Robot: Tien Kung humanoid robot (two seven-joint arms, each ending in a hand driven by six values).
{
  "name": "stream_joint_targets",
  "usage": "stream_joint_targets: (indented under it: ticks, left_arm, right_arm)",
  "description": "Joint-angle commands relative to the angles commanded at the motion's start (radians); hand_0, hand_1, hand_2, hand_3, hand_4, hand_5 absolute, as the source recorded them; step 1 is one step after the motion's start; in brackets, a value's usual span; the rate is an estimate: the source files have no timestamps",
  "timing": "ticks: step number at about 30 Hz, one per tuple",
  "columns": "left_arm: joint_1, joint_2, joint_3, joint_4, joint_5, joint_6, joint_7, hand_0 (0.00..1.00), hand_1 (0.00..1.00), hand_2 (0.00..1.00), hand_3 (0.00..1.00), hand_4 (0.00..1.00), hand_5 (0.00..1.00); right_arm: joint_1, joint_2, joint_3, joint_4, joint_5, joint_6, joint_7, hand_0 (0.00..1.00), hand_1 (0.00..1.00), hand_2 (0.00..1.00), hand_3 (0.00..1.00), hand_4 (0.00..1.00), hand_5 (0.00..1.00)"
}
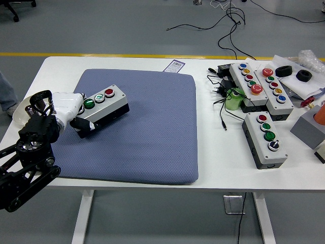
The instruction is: Pick up the button,place it on the desk,press the button,press the button
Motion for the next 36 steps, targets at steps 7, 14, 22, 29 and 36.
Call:
stream_joint_targets:
  ticks: [7, 14, 22, 29, 36]
  left_arm:
    - [-0.025, 0.026, 0.005, 0.014, 0.033, 0.058, -0.263, 0.057, 0.002, 0.002, 0.386, 0.927, 0.24]
    - [-0.048, 0.041, 0.04, 0.054, 0.132, 0.152, -0.476, 0.058, 0.002, 0.002, 0.388, 0.922, 0.247]
    - [-0.058, 0.046, 0.069, 0.115, 0.132, 0.216, -0.565, 0.057, 0.002, 0.002, 0.39, 0.905, 0.255]
    - [-0.057, 0.061, 0.083, 0.149, 0.132, 0.257, -0.586, 0.066, 0.027, 0.094, 0.56, 0.868, 0.307]
    - [-0.067, 0.068, 0.094, 0.166, 0.132, 0.273, -0.582, 0.096, 0.155, 0.23, 0.719, 0.833, 0.363]
  right_arm:
    - [-0.003, -0.001, 0.0, 0.0, -0.001, 0.0, -0.001, 0.597, 0.672, 0.706, 0.634, 0.333, 0.152]
    - [-0.005, -0.001, 0.002, 0.0, -0.004, 0.0, -0.003, 0.598, 0.672, 0.706, 0.634, 0.333, 0.153]
    - [-0.007, -0.001, 0.0, 0.0, -0.006, 0.0, -0.003, 0.599, 0.672, 0.706, 0.633, 0.332, 0.152]
    - [-0.005, -0.003, -0.006, 0.0, 0.0, 0.0, -0.003, 0.599, 0.671, 0.706, 0.633, 0.333, 0.152]
    - [-0.004, -0.003, -0.01, 0.0, 0.003, 0.001, -0.004, 0.598, 0.672, 0.706, 0.633, 0.332, 0.153]
